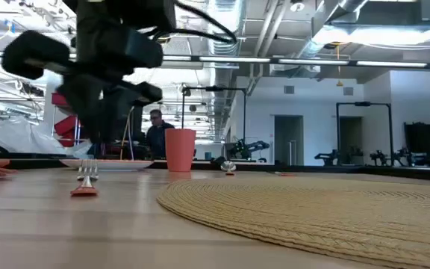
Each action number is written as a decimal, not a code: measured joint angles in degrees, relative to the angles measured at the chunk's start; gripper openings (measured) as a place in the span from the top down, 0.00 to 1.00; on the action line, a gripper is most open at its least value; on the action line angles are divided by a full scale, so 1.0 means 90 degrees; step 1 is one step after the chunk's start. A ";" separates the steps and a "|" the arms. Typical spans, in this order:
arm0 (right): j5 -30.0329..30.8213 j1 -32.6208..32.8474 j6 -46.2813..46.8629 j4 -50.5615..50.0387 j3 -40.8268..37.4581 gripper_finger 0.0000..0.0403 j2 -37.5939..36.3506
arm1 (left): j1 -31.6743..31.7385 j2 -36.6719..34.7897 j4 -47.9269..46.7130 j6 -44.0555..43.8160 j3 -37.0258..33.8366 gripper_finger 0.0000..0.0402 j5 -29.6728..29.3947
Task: Set table place
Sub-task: Put the orange fork on the orange table napkin, then put the orange table knife to the brown placemat
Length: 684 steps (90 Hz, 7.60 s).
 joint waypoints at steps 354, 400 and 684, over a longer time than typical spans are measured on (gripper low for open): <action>0.0160 0.0291 -0.0109 0.0537 -0.0001 0.47 0.0196 | -0.4442 -0.2344 -0.0680 0.2237 -0.2863 1.00 -0.0571; 0.0146 0.0291 -0.0177 0.0535 -0.0001 0.47 0.0196 | -0.4442 -0.2344 -0.0309 0.2152 -0.2907 1.00 -0.0568; -0.4286 -0.6381 -0.5375 0.5934 -0.2891 0.41 0.2889 | 0.4787 -0.2299 0.1386 -0.7513 -0.0901 0.52 -0.0491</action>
